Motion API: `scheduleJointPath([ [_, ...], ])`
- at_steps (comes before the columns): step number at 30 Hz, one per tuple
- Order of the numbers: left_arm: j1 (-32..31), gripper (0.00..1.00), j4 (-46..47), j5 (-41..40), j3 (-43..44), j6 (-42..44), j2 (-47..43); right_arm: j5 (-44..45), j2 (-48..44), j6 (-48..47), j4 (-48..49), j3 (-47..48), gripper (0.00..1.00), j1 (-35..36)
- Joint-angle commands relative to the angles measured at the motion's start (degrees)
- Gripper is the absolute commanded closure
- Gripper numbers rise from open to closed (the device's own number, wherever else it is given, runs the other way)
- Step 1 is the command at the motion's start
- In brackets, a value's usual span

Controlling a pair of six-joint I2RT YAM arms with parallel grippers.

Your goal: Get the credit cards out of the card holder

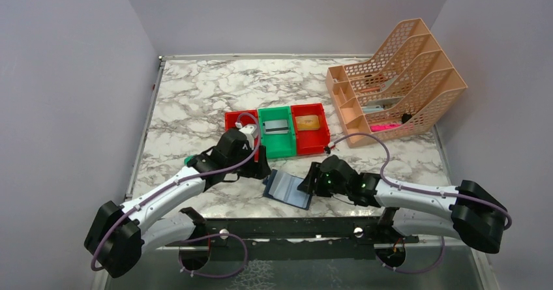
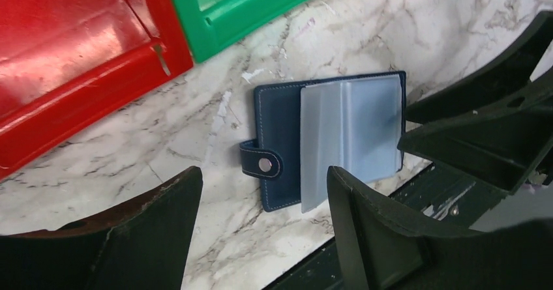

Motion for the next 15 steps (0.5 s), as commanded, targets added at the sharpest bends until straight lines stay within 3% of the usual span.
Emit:
scheduleJointPath([
  [1,-1.4,0.28,4.3,4.6,-1.8,-1.9,-0.9,-1.9,1.7,0.6,0.5,2.8,0.47,0.3],
  [15,-6.6,0.42,11.1,4.9,-6.9,-5.6,2.6,-4.7,7.8,1.4,4.1,2.7,0.49,0.3],
])
